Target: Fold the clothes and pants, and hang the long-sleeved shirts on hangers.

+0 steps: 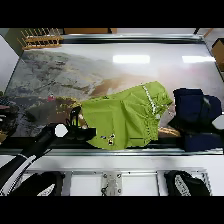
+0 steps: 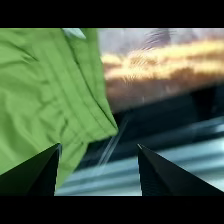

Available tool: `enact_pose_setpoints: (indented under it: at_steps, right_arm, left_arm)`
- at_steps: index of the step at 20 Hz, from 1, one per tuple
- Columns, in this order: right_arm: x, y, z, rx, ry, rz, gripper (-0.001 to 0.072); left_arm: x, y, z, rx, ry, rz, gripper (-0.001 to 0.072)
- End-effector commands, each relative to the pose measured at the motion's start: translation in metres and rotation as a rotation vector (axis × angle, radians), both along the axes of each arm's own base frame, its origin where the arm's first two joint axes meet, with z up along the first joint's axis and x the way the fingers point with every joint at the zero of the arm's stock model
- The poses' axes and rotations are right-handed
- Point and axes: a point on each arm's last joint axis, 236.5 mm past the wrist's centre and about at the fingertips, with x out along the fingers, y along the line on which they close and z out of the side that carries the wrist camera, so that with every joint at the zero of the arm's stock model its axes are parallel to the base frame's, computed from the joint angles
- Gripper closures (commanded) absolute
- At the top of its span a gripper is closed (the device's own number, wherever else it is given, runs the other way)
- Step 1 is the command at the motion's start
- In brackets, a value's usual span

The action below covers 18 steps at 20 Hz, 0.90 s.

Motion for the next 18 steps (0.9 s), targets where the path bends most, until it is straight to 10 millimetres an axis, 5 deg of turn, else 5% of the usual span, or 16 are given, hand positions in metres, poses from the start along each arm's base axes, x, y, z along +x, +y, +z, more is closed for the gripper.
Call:
enact_pose_setpoints:
  at_steps: [1, 6, 16, 17, 18]
  right_arm:
    - [-0.041, 0.026, -0.058, 0.149, 0.158, -0.249, 0.0201]
    - [-0.035, 0.057, -0.091, 0.259, 0.084, -0.345, 0.0202]
    - [0.013, 0.068, -0.095, 0.223, -0.104, -0.360, 0.0205]
    - [0.013, 0.069, -0.095, 0.217, -0.110, -0.350, 0.0217]
    - [0.012, 0.069, -0.096, 0.210, -0.110, -0.337, 0.0342]
  left_arm:
    - [0.005, 0.000, 0.015, -0.020, -0.046, 0.006, 0.0701]
    - [0.006, 0.000, 0.019, -0.024, -0.063, 0.007, 0.0702]
    - [0.006, 0.000, 0.019, -0.024, -0.063, 0.007, 0.0702]
    - [0.006, 0.000, 0.019, -0.024, -0.063, 0.008, 0.0702]
    - [0.006, 0.000, 0.019, -0.024, -0.063, 0.008, 0.0701]
